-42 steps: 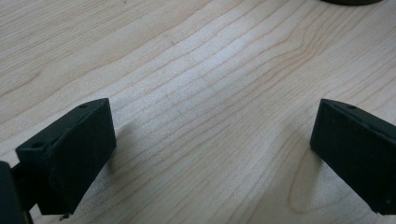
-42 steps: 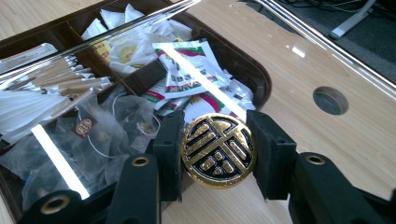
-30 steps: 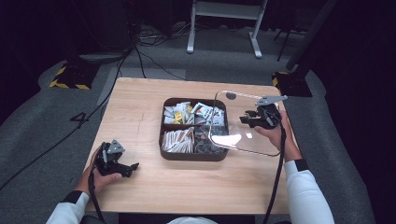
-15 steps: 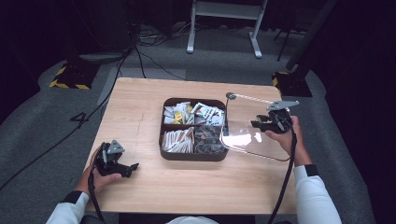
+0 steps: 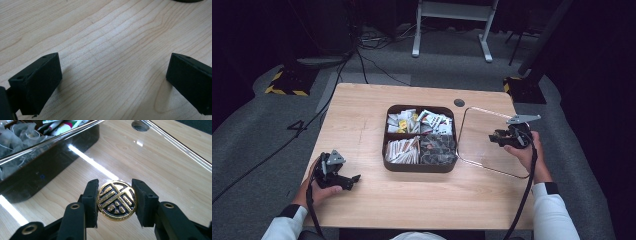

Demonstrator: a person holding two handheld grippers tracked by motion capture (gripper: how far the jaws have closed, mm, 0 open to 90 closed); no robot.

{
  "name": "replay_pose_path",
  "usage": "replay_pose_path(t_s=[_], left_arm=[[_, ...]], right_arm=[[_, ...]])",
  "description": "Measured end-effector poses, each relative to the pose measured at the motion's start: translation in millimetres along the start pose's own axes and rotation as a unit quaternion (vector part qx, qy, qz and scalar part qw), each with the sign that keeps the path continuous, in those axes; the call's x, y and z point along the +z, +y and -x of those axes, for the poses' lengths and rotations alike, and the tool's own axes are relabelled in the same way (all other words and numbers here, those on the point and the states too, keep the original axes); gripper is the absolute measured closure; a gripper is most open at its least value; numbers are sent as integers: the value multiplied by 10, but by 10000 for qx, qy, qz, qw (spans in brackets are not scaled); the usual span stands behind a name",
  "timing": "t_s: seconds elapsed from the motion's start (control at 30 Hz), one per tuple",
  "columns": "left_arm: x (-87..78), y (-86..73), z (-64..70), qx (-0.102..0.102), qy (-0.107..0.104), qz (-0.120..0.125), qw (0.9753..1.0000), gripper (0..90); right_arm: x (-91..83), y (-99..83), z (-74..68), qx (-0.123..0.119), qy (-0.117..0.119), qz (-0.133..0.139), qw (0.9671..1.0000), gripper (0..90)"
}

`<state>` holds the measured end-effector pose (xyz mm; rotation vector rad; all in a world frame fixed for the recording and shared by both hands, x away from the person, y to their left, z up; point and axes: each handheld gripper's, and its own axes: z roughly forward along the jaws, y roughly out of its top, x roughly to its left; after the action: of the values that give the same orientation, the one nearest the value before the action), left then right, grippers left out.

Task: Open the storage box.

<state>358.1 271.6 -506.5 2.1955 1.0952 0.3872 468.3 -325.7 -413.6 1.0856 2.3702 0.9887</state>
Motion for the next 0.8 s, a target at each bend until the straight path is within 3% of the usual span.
replay_pose_path(t_s=[0.37, 0.8], left_arm=[[0, 1, -1, 8, 6, 4, 10000, 5], [0, 0, 1, -7, 0, 2, 10000, 5]], right_arm=[[12, -167, 90, 79, -67, -129, 9999, 598], [359, -349, 217, 216, -170, -416, 9988, 597]])
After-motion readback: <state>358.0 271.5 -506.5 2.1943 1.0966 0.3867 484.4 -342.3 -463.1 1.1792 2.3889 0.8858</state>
